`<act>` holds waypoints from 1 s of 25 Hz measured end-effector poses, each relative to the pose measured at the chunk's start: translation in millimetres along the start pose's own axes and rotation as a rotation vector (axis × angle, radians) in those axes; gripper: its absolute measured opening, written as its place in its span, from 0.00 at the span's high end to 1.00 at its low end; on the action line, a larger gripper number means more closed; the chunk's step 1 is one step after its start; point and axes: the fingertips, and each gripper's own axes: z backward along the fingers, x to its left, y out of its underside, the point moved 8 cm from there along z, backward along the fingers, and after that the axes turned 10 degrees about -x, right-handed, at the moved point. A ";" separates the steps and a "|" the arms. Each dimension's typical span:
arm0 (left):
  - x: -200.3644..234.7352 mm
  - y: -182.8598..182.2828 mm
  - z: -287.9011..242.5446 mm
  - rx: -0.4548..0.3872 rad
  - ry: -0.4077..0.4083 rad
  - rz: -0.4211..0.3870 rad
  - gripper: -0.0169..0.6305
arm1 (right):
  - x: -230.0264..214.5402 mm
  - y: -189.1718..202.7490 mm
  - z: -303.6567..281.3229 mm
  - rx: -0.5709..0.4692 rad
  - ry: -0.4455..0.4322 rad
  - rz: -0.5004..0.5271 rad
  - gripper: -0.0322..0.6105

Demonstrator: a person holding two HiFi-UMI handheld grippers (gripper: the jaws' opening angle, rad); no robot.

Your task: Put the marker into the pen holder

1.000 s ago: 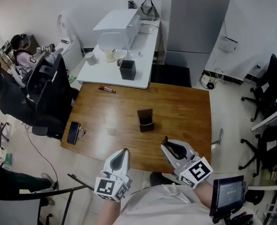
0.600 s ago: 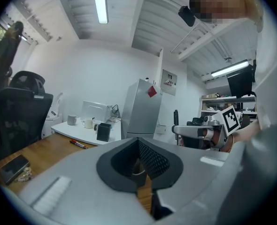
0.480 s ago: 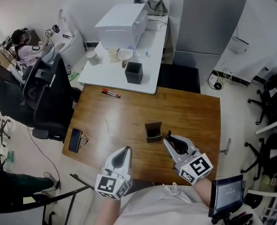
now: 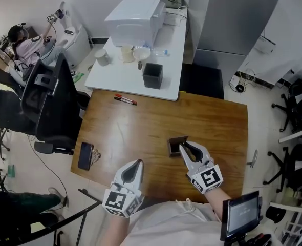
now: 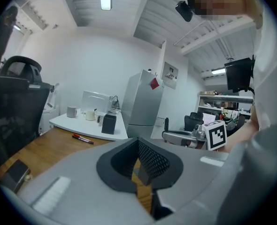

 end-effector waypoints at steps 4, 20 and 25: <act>11.5 -0.1 -3.9 0.007 0.005 0.024 0.96 | 1.2 12.5 -3.7 0.023 0.024 -0.003 0.89; 16.0 7.7 -14.6 0.032 0.022 0.042 0.96 | -6.0 26.9 -4.9 0.058 0.015 -0.029 0.76; 8.5 4.5 -16.6 0.018 0.043 0.040 0.96 | -11.4 9.7 4.7 0.042 0.046 -0.018 0.76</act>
